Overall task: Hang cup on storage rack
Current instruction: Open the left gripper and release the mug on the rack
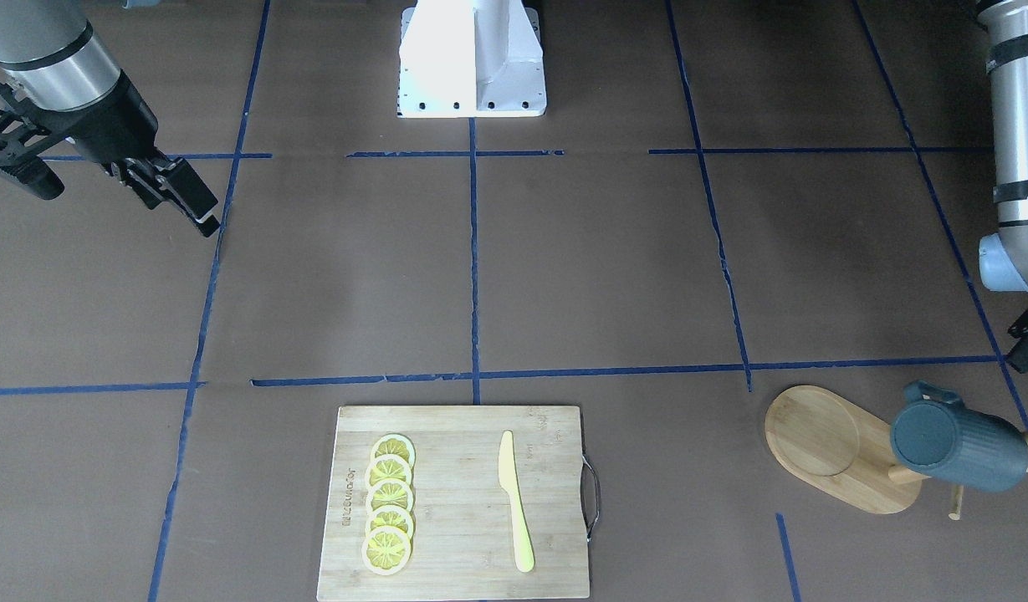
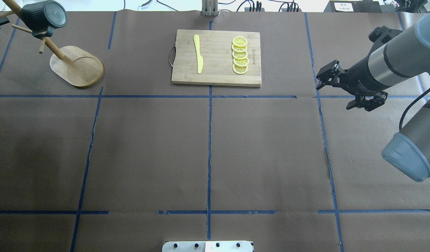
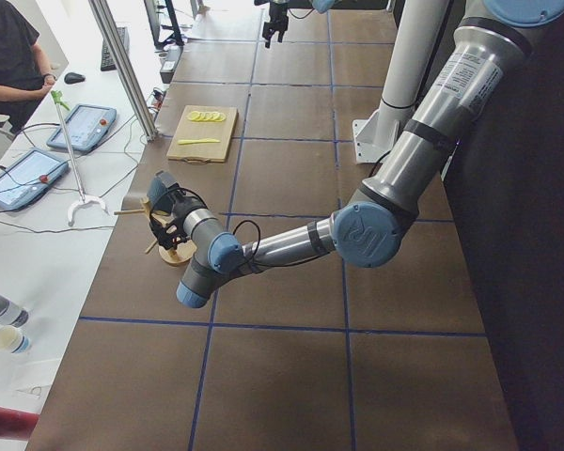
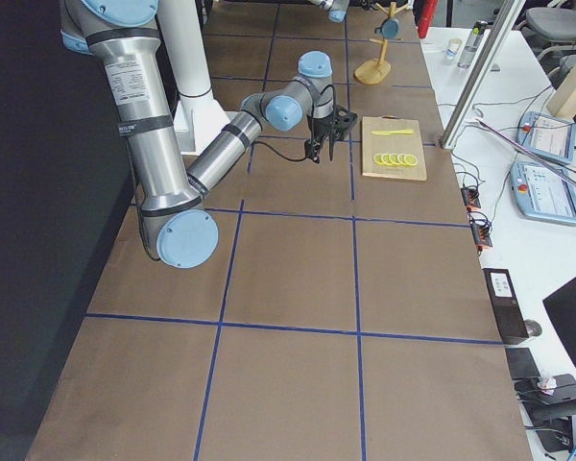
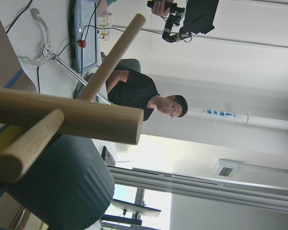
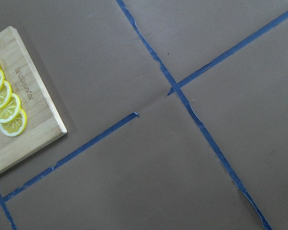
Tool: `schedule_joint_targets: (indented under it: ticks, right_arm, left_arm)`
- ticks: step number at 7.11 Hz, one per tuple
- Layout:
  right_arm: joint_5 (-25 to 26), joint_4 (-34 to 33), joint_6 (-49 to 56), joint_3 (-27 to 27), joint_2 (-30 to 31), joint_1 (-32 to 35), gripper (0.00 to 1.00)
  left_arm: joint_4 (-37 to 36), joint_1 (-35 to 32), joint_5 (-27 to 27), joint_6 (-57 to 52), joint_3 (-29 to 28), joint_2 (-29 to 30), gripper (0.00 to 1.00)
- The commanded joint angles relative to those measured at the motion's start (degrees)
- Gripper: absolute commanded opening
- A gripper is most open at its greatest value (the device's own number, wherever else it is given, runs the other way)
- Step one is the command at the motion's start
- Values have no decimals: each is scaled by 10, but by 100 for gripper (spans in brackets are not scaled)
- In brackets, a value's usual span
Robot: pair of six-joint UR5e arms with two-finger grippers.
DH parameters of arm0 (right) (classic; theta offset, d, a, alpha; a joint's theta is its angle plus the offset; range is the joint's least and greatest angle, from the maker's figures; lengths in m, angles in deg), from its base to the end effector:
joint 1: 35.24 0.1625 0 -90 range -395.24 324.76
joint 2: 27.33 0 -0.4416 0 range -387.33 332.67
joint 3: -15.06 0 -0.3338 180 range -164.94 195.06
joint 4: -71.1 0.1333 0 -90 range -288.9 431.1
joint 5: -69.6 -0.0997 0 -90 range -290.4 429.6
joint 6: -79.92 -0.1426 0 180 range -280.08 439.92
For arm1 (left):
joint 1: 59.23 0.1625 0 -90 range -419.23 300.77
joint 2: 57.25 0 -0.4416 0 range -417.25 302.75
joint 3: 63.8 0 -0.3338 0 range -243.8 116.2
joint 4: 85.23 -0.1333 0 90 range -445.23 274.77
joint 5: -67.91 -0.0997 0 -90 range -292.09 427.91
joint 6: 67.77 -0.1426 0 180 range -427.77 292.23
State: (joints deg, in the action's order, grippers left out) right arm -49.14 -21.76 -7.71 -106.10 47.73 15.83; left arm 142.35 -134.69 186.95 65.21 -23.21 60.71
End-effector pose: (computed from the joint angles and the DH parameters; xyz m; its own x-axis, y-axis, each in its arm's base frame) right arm -0.2661 -0.4324 0.3714 0.4770 0.5328 0.6990 -0.4558 0.8300 -0.3217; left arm 0.0850 -0.5831 0.5302 -0.5832 -0.1254 -0.8026 0.4637 0.7598 -0.4557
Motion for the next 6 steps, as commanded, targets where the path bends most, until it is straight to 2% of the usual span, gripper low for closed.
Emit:
schedule_joint_targets:
  ticks: [1,2,3,6]
  right_arm:
    - [0,0,0,0,0,0,99]
    - [0,0,0,0,0,0,99]
    - [1,0,6,-2,1,2,99]
    - [1,0,28,1,4,14,99]
  left_arm:
    - [-65,-49,146,-158,11,-17,100]
    - [-126,-101,243,-244,11,-19,100]
    - [-189,-146,308,-309,11,-19,99]
    - [-274,-178,293,-345,11,-14,98]
